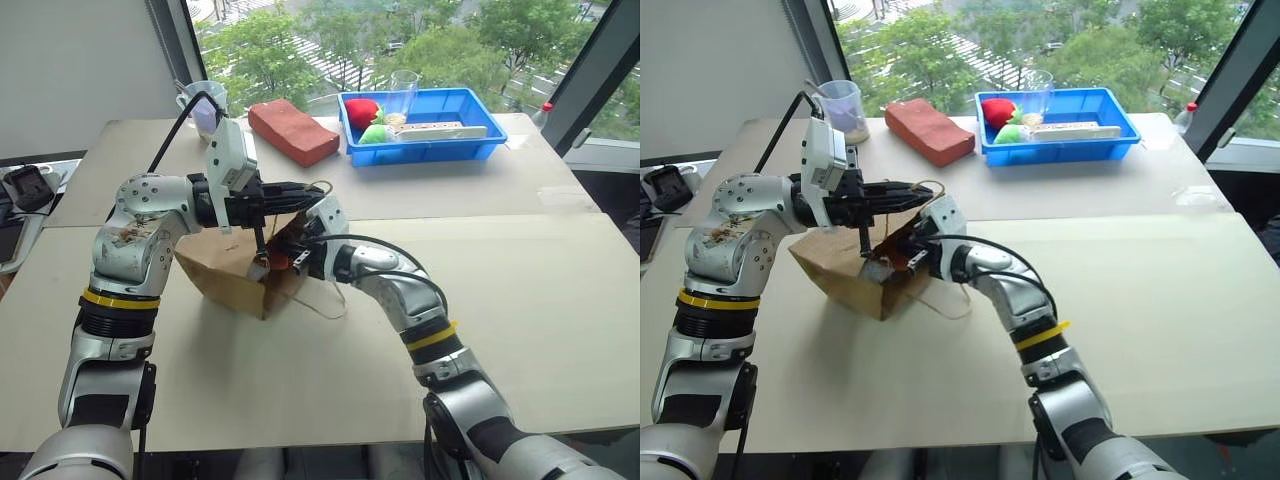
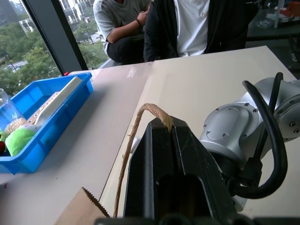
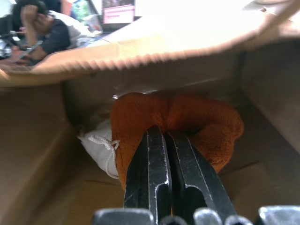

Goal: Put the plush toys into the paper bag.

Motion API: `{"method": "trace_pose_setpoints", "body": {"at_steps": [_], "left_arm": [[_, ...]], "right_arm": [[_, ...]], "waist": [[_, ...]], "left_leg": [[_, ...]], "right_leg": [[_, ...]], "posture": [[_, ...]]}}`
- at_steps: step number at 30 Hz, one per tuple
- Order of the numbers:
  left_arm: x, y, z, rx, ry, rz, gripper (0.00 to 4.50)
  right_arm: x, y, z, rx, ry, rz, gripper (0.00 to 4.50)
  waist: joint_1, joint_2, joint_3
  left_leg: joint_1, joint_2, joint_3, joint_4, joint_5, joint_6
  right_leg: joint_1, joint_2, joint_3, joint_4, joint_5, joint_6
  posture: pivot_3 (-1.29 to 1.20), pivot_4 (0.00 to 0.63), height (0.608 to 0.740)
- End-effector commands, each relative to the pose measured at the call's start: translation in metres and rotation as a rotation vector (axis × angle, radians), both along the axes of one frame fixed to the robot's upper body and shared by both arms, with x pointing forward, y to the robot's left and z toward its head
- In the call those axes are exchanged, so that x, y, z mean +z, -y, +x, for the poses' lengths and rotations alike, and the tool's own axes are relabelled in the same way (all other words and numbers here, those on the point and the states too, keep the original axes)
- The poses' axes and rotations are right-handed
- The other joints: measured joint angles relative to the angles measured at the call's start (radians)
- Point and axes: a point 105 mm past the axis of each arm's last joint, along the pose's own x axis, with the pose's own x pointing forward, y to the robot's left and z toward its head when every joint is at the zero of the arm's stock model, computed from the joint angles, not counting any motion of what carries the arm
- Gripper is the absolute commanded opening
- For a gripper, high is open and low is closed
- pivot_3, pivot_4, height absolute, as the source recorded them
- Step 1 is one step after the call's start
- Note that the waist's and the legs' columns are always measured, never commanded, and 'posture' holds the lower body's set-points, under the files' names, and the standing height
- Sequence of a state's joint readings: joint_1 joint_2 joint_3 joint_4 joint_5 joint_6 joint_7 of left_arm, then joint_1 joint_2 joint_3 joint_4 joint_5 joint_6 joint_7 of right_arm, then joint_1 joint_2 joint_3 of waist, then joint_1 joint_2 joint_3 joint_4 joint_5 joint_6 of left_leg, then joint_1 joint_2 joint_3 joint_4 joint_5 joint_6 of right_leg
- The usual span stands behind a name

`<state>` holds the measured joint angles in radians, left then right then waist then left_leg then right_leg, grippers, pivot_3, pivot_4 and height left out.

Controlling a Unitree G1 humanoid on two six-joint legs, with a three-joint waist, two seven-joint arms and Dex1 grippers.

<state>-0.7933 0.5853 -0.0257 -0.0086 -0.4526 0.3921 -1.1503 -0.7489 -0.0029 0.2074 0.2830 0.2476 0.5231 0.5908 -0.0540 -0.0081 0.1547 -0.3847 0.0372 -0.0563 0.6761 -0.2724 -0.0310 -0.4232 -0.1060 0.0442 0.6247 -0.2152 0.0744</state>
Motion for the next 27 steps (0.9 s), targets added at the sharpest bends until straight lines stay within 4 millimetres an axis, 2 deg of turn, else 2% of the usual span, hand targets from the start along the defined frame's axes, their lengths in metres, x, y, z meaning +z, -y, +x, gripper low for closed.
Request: {"method": "trace_pose_setpoints", "body": {"at_steps": [1,6,10,14,17,18,21,25,27], "left_arm": [[0.013,0.003,-0.007,-0.021,0.054,-0.004,0.0],[0.011,0.002,-0.006,-0.012,0.052,-0.005,0.0],[0.012,0.0,-0.005,-0.005,0.054,-0.008,0.0],[0.011,-0.003,-0.005,0.003,0.052,-0.006,0.0],[0.01,-0.003,-0.004,0.005,0.05,-0.003,0.0],[0.01,-0.002,-0.004,0.002,0.049,-0.005,0.0],[0.01,0.001,-0.005,-0.004,0.049,-0.008,0.0],[0.01,0.001,-0.005,-0.005,0.047,-0.006,0.0],[0.009,0.001,-0.005,-0.005,0.047,-0.002,0.0]], "right_arm": [[0.007,-0.001,-0.002,0.008,0.061,0.003,1.32],[0.01,0.015,-0.004,0.019,0.082,-0.006,3.02],[0.021,0.038,-0.012,0.027,0.105,-0.006,4.38],[0.023,0.063,-0.035,0.121,0.078,-0.052,4.48],[0.008,0.076,-0.052,0.198,0.04,-0.152,4.48],[-0.004,0.078,-0.055,0.209,0.025,-0.195,4.48],[-0.027,0.076,-0.056,0.211,-0.003,-0.251,4.48],[-0.043,0.069,-0.053,0.202,0.025,-0.309,4.48],[-0.049,0.068,-0.053,0.208,0.042,-0.324,3.95]], "waist": [[-0.001,0.0,0.0],[-0.001,0.0,0.0],[-0.002,0.0,0.0],[0.001,0.0,0.0],[0.006,0.0,0.0],[0.007,0.0,0.0],[0.004,0.0,0.0],[0.002,0.0,0.0],[0.007,0.0,0.0]], "left_leg": [[0.0,0.0,0.0,0.0,0.0,0.0],[0.0,0.0,0.0,0.0,0.0,0.0],[0.0,0.0,0.0,0.0,0.0,0.0],[0.0,0.0,-0.001,0.0,0.0,0.0],[0.0,0.0,0.0,0.0,-0.001,0.001],[0.0,0.0,0.0,0.0,-0.001,0.001],[0.0,0.0,0.0,0.001,-0.001,0.001],[0.0,0.0,0.0,0.001,-0.001,0.001],[0.0,0.0,0.0,0.001,-0.001,0.001]], "right_leg": [[0.0,0.0,0.0,0.0,0.0,0.0],[0.0,0.0,0.0,0.0,0.0,0.0],[0.0,0.0,0.0,0.0,0.0,0.0],[0.0,0.0,0.0,0.0,0.0,0.0],[0.001,0.0,0.0,-0.001,0.0,0.0],[0.001,0.0,0.0,-0.001,0.0,0.0],[0.001,0.0,0.0,-0.001,0.0,0.0],[0.001,0.0,0.0,-0.001,0.0,0.0],[0.001,0.0,0.0,-0.001,0.0,0.0]], "posture": [[0.0,0.15,0.74],[0.0,0.15,0.74],[0.0,0.15,0.74],[0.0,0.15,0.74],[0.0,0.15,0.74],[0.0,0.15,0.74],[0.0,0.15,0.74],[0.0,0.15,0.74],[0.0,0.15,0.74]]}}
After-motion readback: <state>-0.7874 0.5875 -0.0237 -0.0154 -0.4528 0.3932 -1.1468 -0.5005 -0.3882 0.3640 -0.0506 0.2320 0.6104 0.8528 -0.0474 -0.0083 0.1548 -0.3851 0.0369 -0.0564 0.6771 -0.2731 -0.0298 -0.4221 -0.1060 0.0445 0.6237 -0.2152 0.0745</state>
